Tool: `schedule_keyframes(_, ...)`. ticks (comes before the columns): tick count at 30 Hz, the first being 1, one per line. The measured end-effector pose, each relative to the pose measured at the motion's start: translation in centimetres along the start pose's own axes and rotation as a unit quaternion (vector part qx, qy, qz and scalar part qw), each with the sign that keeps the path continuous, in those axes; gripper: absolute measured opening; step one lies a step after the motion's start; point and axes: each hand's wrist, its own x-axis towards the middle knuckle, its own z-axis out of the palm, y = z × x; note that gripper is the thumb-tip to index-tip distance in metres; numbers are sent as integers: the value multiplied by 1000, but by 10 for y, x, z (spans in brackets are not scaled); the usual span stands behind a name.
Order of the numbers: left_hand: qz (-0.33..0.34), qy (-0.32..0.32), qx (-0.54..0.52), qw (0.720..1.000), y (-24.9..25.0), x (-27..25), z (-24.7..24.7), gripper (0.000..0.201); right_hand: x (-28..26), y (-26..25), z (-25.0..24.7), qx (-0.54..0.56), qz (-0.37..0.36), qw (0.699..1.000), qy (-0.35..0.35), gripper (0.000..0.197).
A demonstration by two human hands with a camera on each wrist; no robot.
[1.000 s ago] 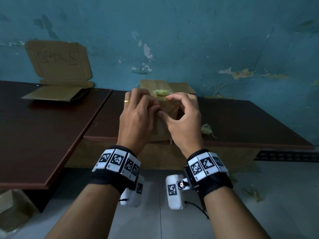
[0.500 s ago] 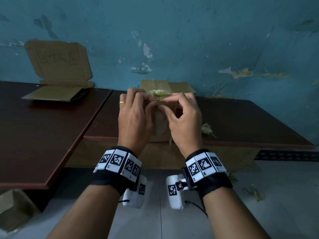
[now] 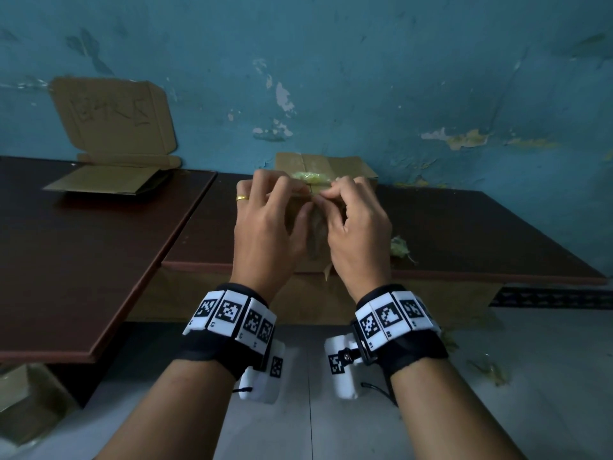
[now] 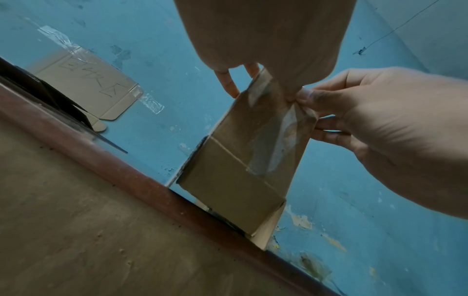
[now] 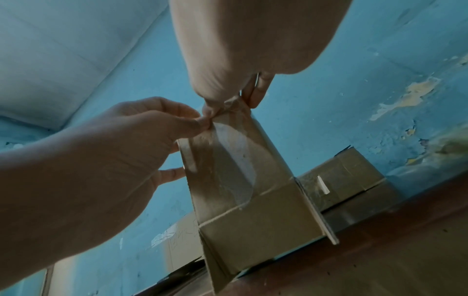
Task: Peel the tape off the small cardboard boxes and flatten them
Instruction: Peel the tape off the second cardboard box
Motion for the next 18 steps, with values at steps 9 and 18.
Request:
schedule_keyframes(9, -6, 47, 24, 999, 2, 1, -6, 10, -8, -1, 5, -25, 7, 999, 26, 19)
schedule_keyframes(18, -85, 94, -31, 991, -2, 2, -6, 10, -6, 0, 6, 99, 81, 992, 3, 47)
